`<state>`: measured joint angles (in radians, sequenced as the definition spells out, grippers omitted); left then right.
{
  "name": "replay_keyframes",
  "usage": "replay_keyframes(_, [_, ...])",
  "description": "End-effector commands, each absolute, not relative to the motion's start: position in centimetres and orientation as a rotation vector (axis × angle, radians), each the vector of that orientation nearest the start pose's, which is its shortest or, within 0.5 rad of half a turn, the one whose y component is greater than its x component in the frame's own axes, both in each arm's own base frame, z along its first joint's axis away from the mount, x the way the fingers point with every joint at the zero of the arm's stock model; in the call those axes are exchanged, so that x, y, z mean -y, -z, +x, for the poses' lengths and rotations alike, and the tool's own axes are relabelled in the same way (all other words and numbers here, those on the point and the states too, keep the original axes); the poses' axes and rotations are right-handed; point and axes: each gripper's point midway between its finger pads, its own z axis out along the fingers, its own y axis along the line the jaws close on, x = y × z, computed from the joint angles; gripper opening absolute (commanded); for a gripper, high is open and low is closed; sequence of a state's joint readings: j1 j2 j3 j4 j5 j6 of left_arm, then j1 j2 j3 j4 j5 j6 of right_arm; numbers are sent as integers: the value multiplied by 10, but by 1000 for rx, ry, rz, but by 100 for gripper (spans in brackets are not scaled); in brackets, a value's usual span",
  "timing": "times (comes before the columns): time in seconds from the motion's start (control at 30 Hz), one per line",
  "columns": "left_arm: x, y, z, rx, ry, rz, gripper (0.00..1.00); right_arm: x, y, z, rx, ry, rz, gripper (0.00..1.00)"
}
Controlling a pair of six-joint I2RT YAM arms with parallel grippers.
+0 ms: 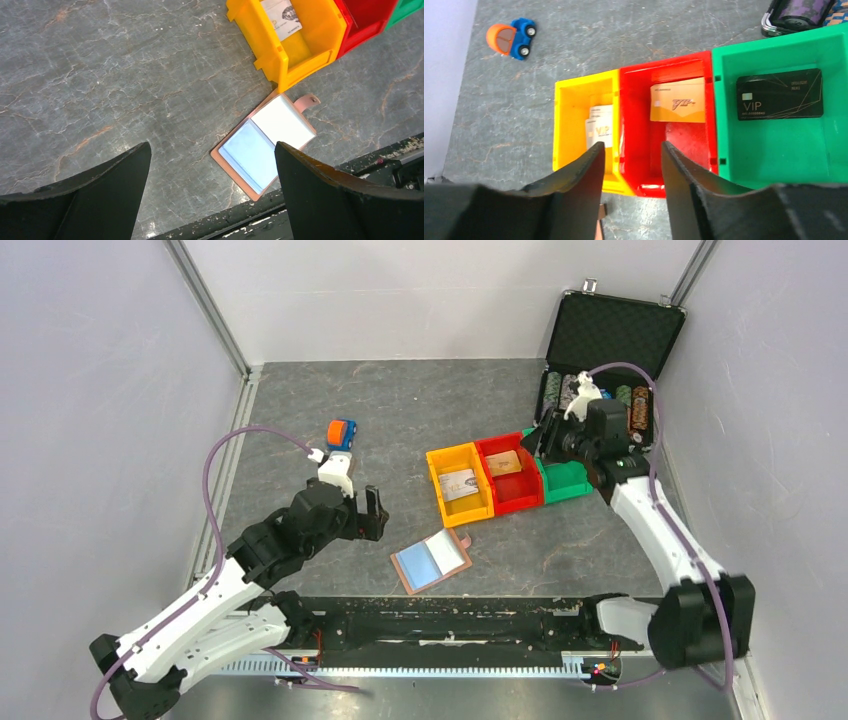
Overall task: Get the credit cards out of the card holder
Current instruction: Reset both arms
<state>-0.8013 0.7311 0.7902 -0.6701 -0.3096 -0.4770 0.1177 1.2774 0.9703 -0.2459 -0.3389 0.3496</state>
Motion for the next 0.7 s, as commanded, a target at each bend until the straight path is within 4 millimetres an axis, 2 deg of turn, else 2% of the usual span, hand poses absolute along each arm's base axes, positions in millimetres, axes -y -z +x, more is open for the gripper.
replay_keyframes(0.0, [168,-227,200,-2065,527,198,100,-115,-210,337,-2075,-561,-31,51])
replay_keyframes(0.1, [170,-238,201,-2024,554,199,100,-110,-225,320,-2027,-502,-59,72])
replay_keyframes(0.17, [166,-246,203,-1997,540,183,100,-109,-234,309,-1988,-478,-92,97])
replay_keyframes(0.3, [161,-262,202,-1948,561,146,100,-107,-245,284,-1919,-483,-135,98])
replay_keyframes(0.47, [162,-275,197,-1892,645,93,100,-113,-243,258,-1842,-574,-123,98])
replay_keyframes(0.67, [155,-274,191,-1865,677,54,100,-115,-239,240,-1786,-646,-90,98])
